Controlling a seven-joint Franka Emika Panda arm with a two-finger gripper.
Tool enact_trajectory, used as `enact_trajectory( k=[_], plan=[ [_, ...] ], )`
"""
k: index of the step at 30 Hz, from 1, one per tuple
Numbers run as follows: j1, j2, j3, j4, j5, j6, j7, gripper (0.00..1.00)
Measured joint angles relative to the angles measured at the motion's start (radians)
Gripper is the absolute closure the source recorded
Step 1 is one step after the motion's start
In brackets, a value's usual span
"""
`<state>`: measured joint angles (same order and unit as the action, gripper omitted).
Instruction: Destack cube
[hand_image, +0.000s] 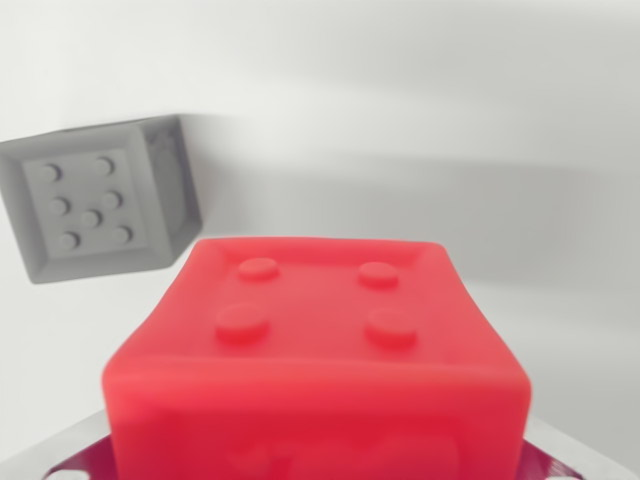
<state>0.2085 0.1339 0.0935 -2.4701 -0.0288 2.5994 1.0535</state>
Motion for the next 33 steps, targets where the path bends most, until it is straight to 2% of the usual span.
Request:
enact_trajectory(
  k=[14,33],
  plan=[
    [-0.034,-0.015,-0.015,-0.035,0.005,0.019,-0.021,1.0],
    [-0.084,-0.032,-0.042,-0.079,0.013,0.047,-0.056,1.0]
  ],
)
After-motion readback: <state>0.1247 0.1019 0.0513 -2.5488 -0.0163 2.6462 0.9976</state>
